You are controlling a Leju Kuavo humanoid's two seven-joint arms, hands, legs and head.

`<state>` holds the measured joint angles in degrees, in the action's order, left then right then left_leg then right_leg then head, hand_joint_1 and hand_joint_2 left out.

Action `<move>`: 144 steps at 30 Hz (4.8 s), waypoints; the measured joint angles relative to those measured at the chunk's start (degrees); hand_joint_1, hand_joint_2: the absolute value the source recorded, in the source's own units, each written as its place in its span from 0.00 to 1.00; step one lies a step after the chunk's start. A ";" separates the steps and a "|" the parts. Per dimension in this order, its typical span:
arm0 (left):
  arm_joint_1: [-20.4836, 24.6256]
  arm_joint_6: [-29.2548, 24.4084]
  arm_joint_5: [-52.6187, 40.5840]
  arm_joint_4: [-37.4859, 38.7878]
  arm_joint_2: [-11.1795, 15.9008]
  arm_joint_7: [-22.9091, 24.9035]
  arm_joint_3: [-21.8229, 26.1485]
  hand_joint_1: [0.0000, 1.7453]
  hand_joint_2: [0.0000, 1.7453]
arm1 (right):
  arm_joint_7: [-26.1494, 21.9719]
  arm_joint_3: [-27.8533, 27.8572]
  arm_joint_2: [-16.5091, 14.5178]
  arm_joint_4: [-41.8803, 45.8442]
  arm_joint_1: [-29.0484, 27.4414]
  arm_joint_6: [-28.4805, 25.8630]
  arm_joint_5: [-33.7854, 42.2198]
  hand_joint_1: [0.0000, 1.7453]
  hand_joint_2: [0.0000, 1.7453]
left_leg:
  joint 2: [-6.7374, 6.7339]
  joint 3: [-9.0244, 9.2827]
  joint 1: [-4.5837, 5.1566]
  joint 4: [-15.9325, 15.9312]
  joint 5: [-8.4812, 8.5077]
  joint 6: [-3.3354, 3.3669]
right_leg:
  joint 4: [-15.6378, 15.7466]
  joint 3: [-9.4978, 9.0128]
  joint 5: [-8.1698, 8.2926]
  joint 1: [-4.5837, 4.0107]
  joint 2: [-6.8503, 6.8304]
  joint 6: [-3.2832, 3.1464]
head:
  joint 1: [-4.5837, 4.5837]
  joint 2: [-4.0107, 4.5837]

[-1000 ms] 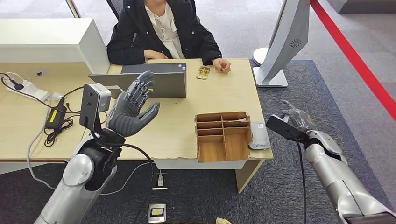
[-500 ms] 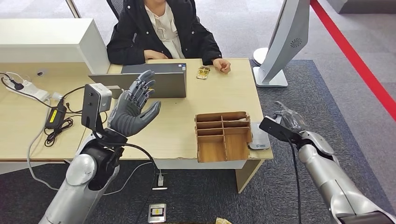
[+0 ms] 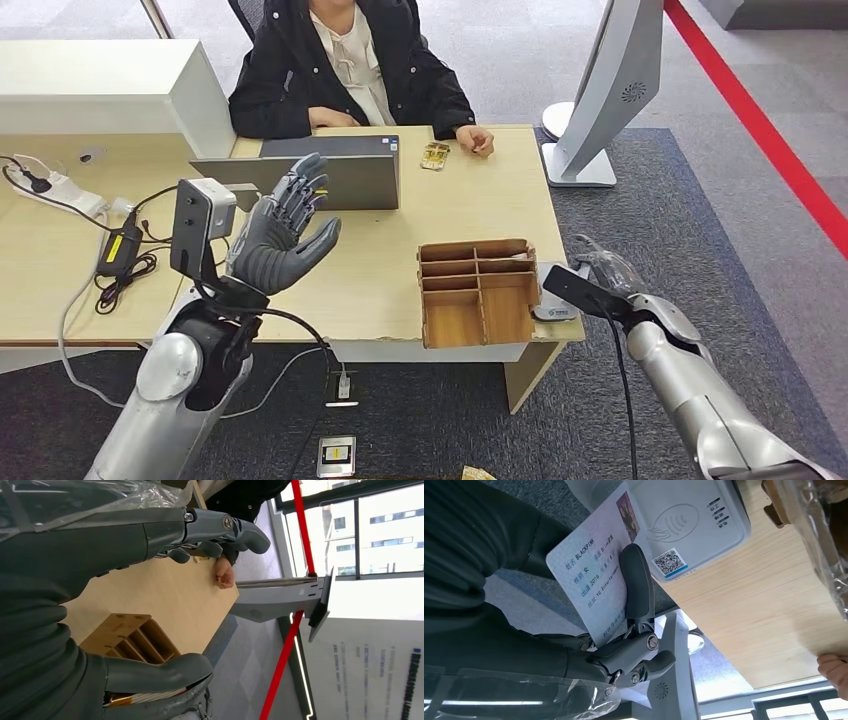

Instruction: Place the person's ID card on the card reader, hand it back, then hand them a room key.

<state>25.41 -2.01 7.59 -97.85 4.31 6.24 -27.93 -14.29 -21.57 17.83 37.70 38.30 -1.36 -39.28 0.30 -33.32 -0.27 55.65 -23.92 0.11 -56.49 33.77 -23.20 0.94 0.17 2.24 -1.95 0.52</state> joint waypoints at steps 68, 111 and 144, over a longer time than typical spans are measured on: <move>-1.24 2.31 0.27 -3.18 -0.29 0.31 1.72 0.00 1.00 | -1.68 -0.05 -0.18 -6.52 14.01 -3.66 -7.36 1.00 1.00 | -0.02 0.38 0.03 -0.01 -0.02 0.02 | 0.03 -0.38 0.00 0.02 0.01 0.01 | 0.01 0.00; 9.66 -1.17 5.99 7.53 -6.64 -3.50 -2.04 0.00 1.00 | 5.06 -4.28 -14.25 -17.78 31.43 -4.53 -16.03 0.00 1.00 | -0.03 0.35 0.02 0.01 0.00 0.01 | 0.01 -0.28 0.00 0.01 0.02 0.01 | 0.01 0.00; 4.88 -3.07 2.20 8.07 -4.13 -5.90 -0.90 0.00 1.00 | 1.73 -2.20 -5.98 10.52 12.69 4.47 7.53 0.00 1.00 | -0.02 0.34 0.01 0.00 -0.02 0.02 | 0.03 -0.31 -0.01 0.00 0.02 0.01 | 0.01 0.00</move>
<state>30.28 -5.08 9.79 -89.79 0.18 0.34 -28.83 -12.57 -23.78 11.85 48.22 50.98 3.11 -31.75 0.28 -32.98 -0.25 55.65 -23.94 0.14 -56.46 33.46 -23.21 0.94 0.19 2.26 -1.95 0.52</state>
